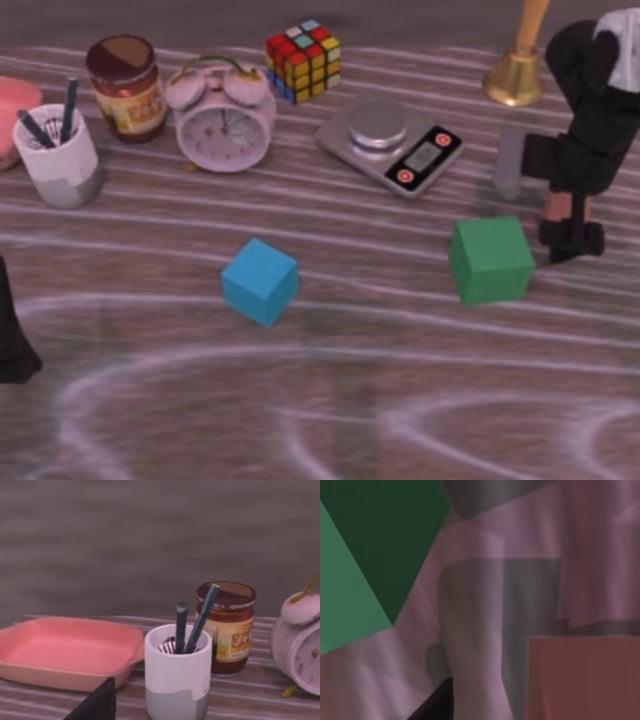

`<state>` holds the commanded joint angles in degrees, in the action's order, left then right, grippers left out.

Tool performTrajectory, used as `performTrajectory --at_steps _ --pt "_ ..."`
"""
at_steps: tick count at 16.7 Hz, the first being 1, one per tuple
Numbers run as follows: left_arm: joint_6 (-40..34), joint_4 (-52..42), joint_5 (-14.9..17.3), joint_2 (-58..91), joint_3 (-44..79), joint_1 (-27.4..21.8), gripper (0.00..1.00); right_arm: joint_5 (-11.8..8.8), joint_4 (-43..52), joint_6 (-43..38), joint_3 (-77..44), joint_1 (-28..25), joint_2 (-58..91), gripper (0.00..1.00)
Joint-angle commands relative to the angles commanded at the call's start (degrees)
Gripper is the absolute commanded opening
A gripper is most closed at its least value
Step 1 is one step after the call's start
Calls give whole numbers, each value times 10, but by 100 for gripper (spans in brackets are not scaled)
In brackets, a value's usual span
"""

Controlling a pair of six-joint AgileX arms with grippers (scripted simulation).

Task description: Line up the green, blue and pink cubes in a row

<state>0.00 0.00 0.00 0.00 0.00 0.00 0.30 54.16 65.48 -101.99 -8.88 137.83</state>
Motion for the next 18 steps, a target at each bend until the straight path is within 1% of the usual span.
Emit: performTrajectory --at_steps 6,7,14,18 --pt "0 0 0 0 0 0 100 0 0 0 0 0 0 2" --pt "0 0 0 0 0 0 100 0 0 0 0 0 0 0" --pt "0 0 0 0 0 0 100 0 0 0 0 0 0 0" --pt "0 0 0 0 0 0 100 -3 41 -8 -18 -1 -28 0"
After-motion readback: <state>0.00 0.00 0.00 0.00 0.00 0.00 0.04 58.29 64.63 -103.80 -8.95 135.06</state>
